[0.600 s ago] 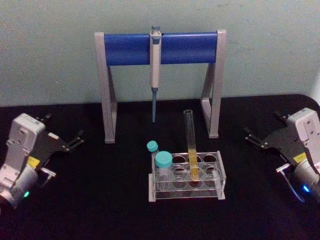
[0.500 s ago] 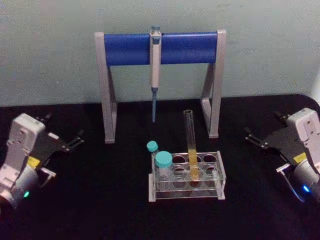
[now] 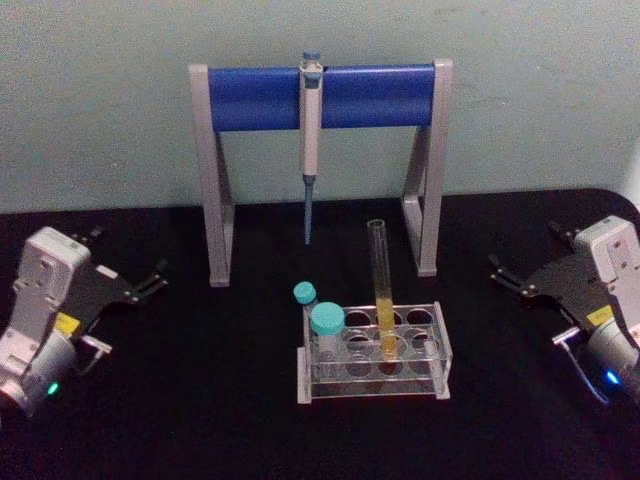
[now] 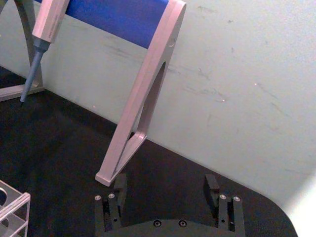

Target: Pick up the test tube from the test tube rack, shake it, then place it back into the test tube rack.

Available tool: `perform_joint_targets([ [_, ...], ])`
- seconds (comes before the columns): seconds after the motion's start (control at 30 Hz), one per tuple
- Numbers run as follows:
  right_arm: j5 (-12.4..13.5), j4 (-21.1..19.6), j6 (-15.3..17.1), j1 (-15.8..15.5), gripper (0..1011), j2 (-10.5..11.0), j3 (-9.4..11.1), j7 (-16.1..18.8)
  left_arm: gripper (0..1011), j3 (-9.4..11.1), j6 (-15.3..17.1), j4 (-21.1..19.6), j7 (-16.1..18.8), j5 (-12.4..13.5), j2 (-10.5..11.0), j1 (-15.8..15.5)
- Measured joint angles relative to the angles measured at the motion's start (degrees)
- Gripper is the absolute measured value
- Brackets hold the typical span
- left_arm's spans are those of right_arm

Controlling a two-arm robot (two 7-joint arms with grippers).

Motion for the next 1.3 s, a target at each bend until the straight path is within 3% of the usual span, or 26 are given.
perform_joint_targets([
  [1.3, 0.0, 0.0, 0.0, 0.0, 1000, 0.0, 0.0, 0.0, 1010, 0.0, 0.0, 0.0, 0.0, 0.0, 0.0, 0.0],
])
